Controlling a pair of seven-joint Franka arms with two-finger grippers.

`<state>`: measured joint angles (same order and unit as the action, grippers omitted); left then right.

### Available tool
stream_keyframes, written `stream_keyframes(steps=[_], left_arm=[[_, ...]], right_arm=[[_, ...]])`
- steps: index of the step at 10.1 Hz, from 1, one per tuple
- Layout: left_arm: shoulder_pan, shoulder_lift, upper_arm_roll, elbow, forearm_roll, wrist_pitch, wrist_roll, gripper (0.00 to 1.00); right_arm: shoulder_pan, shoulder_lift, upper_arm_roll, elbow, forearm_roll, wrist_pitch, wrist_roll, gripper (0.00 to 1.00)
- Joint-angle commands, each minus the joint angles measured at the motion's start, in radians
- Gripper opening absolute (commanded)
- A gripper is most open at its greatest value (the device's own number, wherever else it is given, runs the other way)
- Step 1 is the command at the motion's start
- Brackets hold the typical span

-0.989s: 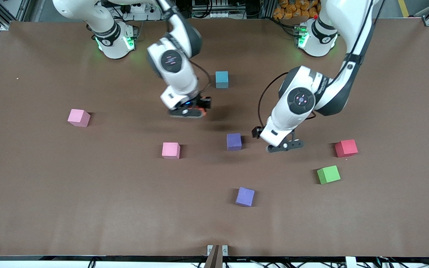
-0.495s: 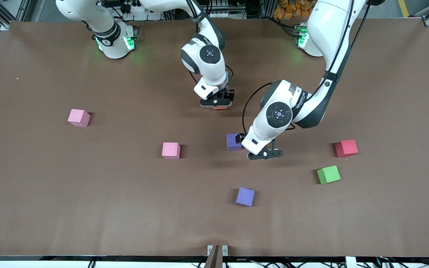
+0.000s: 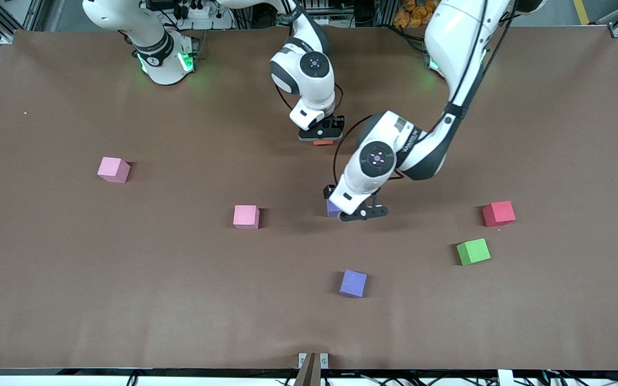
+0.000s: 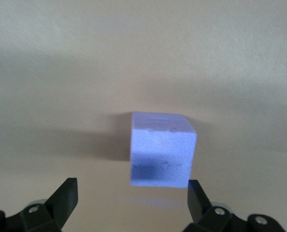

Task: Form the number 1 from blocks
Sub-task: 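Grasp the central purple cube with the left gripper while the right gripper lowers orange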

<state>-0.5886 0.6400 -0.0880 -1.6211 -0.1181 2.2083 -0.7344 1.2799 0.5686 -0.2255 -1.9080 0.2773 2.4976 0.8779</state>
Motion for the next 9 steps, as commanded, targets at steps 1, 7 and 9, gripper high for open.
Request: stream_keyframes(steps=[1,7,9], left_arm=[[-0.014,0.043,0.016,0.029,-0.018,0.049,-0.017,1.0],[-0.02,0.066,0.014,0.029,-0.02,0.082,-0.036,1.0],[-0.02,0.075,0.014,0.029,-0.02,0.114,-0.037,1.0]], right_arm=[[0.004,-0.004,0.006,-0.023,0.011,0.001,0.016,0.66],[0.021,-0.033,0.008,-0.04,0.011,-0.002,0.061,1.0],[-0.013,-0.122,0.006,-0.097,0.002,-0.003,0.058,1.0]])
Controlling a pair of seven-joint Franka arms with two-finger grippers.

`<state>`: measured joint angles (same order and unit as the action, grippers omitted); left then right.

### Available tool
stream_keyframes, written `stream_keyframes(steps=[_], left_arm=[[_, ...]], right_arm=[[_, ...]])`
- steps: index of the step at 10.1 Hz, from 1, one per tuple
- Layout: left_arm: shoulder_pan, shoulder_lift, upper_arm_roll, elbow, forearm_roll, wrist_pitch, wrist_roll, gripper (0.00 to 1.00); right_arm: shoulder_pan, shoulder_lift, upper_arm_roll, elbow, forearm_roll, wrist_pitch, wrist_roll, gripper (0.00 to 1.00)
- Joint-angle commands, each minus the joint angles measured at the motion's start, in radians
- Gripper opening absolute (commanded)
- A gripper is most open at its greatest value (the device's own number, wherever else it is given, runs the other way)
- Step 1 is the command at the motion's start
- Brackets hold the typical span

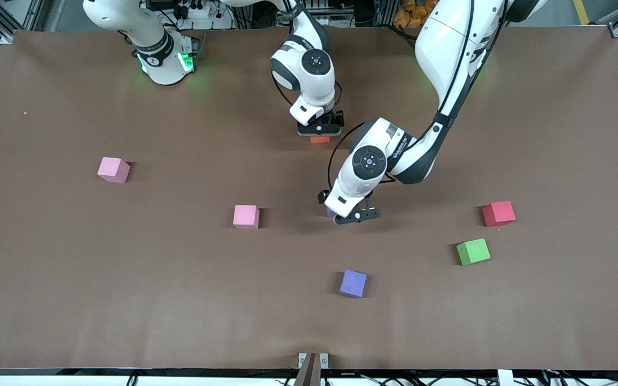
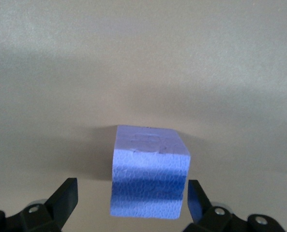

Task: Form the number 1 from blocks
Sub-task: 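Set the orange cube against the cyan cube with the right gripper and release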

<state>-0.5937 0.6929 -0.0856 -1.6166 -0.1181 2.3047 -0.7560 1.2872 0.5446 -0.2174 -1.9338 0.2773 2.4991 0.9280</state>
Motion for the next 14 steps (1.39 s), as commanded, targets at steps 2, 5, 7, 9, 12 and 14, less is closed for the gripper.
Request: stream_keyframes(steps=[2,5,7,9,12,14], left_arm=[[-0.014,0.024,0.012,0.026,-0.031,0.03,-0.016,1.0],[-0.015,0.039,0.012,0.024,-0.031,0.048,-0.016,1.0],[-0.015,0.037,0.012,0.024,-0.02,0.048,0.001,0.67],[-0.015,0.025,0.001,0.02,-0.018,0.047,-0.011,0.0],[0.021,-0.071,-0.086,-0.064,-0.018,0.024,-0.046,0.0],[0.029,-0.11,-0.15,-0.106,-0.017,-0.002,-0.098,0.0]], right_arm=[[-0.051,-0.184,0.0,-0.138,-0.003,-0.003,-0.001,1.0],[-0.243,-0.337,0.079,-0.269,-0.084,-0.011,-0.024,1.0],[-0.392,-0.334,0.116,-0.269,-0.143,-0.017,-0.034,1.0],[-0.533,-0.313,0.118,-0.248,-0.19,-0.006,-0.061,1.0],[-0.64,-0.252,0.118,-0.144,-0.193,-0.016,-0.133,1.0],[-0.669,-0.172,0.118,-0.052,-0.194,-0.009,-0.156,1.0]])
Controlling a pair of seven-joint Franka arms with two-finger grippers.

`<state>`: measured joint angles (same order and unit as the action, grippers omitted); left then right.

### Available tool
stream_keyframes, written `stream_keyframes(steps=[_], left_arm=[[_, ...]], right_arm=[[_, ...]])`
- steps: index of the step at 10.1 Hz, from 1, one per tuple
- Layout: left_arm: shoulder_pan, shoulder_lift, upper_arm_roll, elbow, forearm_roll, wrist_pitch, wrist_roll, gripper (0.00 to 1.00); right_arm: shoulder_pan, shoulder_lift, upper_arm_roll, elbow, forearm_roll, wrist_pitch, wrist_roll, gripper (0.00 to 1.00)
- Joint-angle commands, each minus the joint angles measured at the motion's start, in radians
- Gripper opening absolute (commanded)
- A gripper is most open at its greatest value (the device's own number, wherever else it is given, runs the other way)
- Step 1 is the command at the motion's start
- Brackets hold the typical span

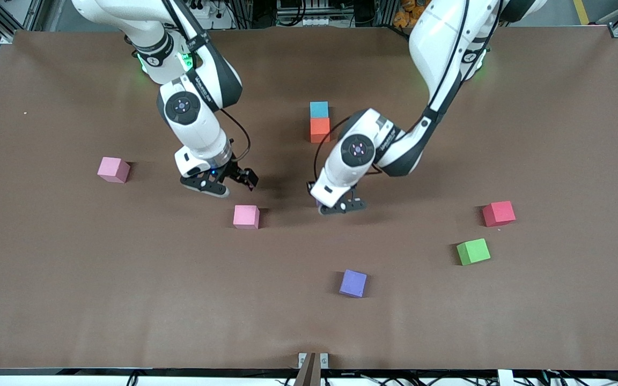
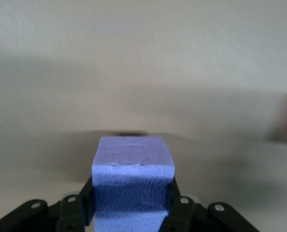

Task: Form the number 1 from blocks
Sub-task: 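Set the orange cube against the cyan cube with the right gripper and release, then grasp the central pink cube with the right gripper while the left gripper holds purple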

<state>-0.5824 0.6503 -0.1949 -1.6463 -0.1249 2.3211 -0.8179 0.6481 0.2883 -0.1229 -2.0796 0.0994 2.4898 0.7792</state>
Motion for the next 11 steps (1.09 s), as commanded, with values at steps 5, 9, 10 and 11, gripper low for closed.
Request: stream_keyframes(steps=[5,9,10,11], left_arm=[[0.061,-0.067,-0.202,-0.171,0.134,-0.026,-0.173,0.0],[0.078,-0.067,-0.231,-0.217,0.211,-0.009,-0.176,0.0],[0.084,-0.072,-0.244,-0.22,0.221,-0.008,-0.176,0.0],[0.085,-0.07,-0.245,-0.221,0.226,0.003,-0.176,0.0]], right_arm=[[-0.061,0.207,0.019,0.216,-0.018,0.036,-0.064,1.0],[-0.068,0.258,0.019,0.211,-0.017,0.109,-0.142,1.0],[-0.068,0.259,0.019,0.211,-0.017,0.109,-0.149,1.0],[-0.062,0.267,0.02,0.213,-0.015,0.11,-0.15,1.0]])
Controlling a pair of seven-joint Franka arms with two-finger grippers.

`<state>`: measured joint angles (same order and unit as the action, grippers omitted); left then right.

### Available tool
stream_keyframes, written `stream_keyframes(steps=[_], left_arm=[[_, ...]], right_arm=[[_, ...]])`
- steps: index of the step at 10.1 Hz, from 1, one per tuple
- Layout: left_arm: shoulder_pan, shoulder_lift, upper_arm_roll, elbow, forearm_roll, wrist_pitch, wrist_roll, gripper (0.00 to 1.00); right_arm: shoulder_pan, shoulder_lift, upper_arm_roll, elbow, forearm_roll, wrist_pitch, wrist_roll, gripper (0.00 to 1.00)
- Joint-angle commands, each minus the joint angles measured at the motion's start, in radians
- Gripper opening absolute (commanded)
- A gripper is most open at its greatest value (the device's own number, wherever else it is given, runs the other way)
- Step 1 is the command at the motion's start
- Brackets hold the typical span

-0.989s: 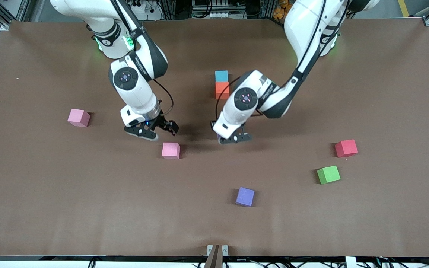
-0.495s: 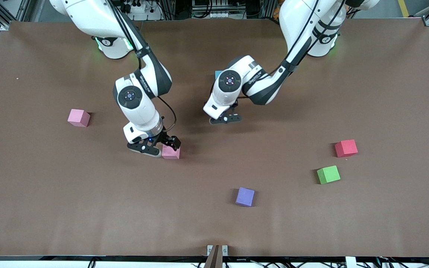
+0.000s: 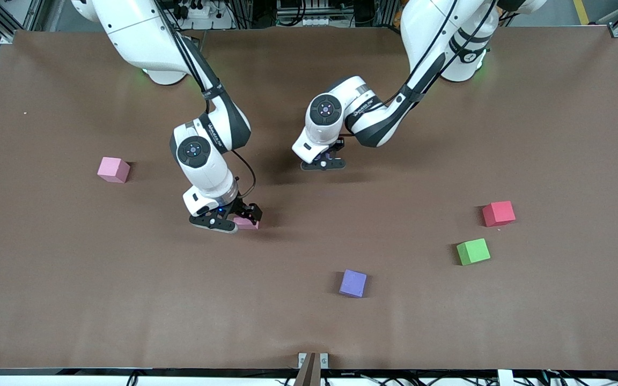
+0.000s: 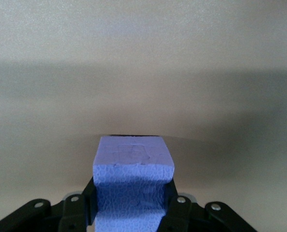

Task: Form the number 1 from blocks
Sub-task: 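Grasp the central pink cube with the right gripper while the left gripper holds purple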

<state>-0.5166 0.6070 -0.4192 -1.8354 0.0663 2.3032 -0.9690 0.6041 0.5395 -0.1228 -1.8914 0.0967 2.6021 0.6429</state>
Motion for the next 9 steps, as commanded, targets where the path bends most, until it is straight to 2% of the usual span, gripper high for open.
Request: stream_keyframes(steps=[1,6,8,9], left_arm=[[0.02,-0.027,-0.026,-0.038,0.035,0.034,-0.028,0.0],[0.02,-0.029,-0.046,-0.105,0.108,0.122,-0.06,0.0],[0.02,-0.029,-0.047,-0.105,0.112,0.125,-0.071,0.0],[0.02,-0.027,-0.055,-0.105,0.112,0.125,-0.082,0.13]], right_arm=[[-0.012,0.025,0.018,0.028,-0.012,0.003,-0.012,1.0],[0.013,0.066,0.02,0.022,-0.012,0.023,-0.012,1.0],[0.019,0.08,0.02,0.018,-0.012,0.055,-0.012,1.0],[0.02,0.079,0.02,0.014,-0.011,0.055,-0.011,0.97]])
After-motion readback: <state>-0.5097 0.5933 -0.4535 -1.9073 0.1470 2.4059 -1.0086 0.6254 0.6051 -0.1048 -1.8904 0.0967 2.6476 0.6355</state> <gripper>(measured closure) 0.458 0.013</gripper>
